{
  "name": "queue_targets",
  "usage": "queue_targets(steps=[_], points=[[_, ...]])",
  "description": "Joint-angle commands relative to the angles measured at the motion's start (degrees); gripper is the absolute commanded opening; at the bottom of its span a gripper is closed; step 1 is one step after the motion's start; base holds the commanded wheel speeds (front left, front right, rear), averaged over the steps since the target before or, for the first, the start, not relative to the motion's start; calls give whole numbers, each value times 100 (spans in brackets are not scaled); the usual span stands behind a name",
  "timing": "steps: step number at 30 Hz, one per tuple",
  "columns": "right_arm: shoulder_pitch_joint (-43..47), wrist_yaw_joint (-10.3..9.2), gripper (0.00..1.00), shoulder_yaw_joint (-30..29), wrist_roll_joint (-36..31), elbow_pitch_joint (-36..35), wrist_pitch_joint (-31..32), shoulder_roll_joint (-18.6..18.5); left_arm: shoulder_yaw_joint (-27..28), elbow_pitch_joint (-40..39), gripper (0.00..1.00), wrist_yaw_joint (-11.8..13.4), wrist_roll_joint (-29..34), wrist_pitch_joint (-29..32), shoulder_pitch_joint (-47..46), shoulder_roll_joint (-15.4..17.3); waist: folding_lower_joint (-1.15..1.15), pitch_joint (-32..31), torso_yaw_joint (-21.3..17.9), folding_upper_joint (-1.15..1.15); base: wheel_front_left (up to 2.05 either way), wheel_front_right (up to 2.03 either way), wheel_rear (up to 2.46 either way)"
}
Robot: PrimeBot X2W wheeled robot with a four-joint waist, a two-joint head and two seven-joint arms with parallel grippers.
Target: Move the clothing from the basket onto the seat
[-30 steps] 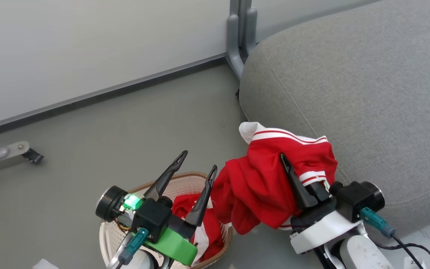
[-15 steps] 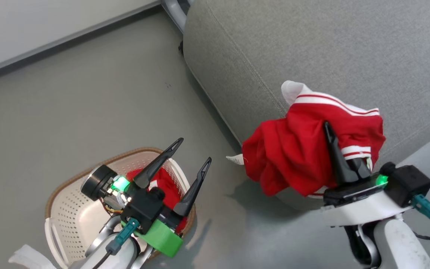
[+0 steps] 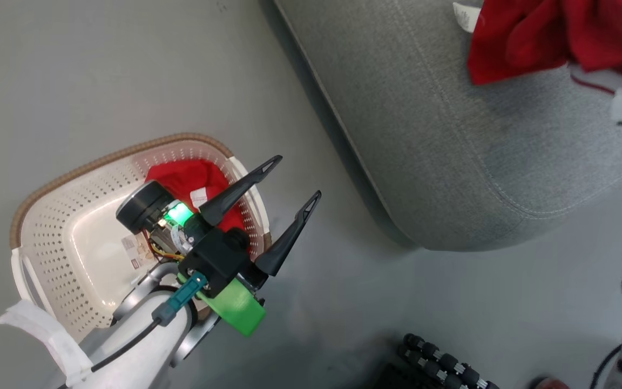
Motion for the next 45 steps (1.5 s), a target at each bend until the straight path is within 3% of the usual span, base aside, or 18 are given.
queue_targets(steps=[1,5,12,18,19,20,25,31,38,45], points=[[-326,-6,0,-121,105,155,-6,-197,-26,-50,100,-37,-9,28,-192,68,-1,939,615,0,0,0,0],[-1072,-6,0,-406,380,799,-4,-764,-165,-93,100,-56,-28,-11,-414,67,-1,1251,969,0,0,0,0],[-1606,-7,0,-681,817,1889,-4,-1328,-350,-50,100,-81,-214,-201,-571,-75,-1,1512,1381,0,0,0,0],[-1297,-6,0,-1145,595,2629,-4,-1242,-369,81,100,-24,-323,-316,-594,-197,-1,1494,1506,0,0,0,0],[-1216,-6,24,-1191,566,2673,-4,-1196,-373,104,100,-24,-308,-324,-607,-205,-1,1470,1510,0,0,0,0],[-1126,-6,100,-1303,508,2660,-4,-1162,-373,141,100,-25,-319,-339,-626,-222,-1,1430,1511,0,0,0,0],[-452,-6,100,-1435,308,2243,-4,-850,-312,338,100,29,-383,-433,-572,-363,-1,1051,1497,0,0,0,0],[762,-6,100,-1038,22,1224,-4,-512,-100,679,100,320,-446,-514,-257,-572,-1,291,1504,0,0,0,0],[1899,-7,100,174,-454,518,-4,-444,707,637,100,721,-644,-516,516,-1002,-1,-809,1711,0,0,0,0],[2424,-7,100,1449,-566,382,-4,-414,1674,610,100,983,-486,-510,1480,-1477,-1,-1906,2133,0,0,0,0]])
